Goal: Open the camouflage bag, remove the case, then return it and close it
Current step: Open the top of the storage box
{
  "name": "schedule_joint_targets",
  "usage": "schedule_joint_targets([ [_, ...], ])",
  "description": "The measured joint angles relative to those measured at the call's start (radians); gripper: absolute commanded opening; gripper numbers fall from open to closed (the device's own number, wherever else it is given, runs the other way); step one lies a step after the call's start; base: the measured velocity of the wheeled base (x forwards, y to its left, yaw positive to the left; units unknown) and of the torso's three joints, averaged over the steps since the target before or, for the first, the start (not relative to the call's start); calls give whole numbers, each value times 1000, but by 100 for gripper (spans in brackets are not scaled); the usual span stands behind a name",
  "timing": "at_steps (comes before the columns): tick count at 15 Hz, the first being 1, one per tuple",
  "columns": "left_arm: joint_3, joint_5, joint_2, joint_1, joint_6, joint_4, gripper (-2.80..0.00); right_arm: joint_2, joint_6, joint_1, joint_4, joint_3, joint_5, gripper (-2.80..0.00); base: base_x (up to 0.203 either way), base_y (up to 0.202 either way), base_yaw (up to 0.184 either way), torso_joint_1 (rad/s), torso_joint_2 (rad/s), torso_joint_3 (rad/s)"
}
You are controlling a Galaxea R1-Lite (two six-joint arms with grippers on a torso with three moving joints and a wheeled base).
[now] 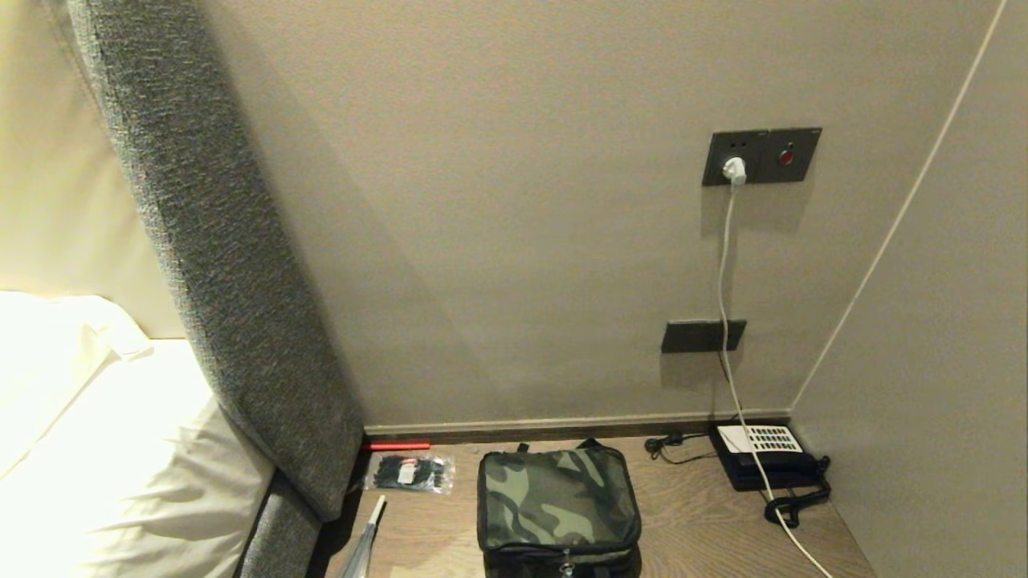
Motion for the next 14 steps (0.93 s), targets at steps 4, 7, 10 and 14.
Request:
schedule_joint_targets([
  [4, 0, 0, 0, 0, 0, 0, -280, 0, -1, 0, 0, 0, 1, -280, 0, 0, 0, 0, 0, 0],
  [7, 0, 0, 0, 0, 0, 0, -280, 0, 0, -1, 0, 0, 0, -280, 0, 0, 0, 0, 0, 0],
  [10, 0, 0, 0, 0, 0, 0, -280, 0, 0, -1, 0, 0, 0, -280, 0, 0, 0, 0, 0, 0],
  [14, 0, 0, 0, 0, 0, 0, -280, 0, 0, 0, 0, 0, 0, -280, 0, 0, 0, 0, 0, 0],
])
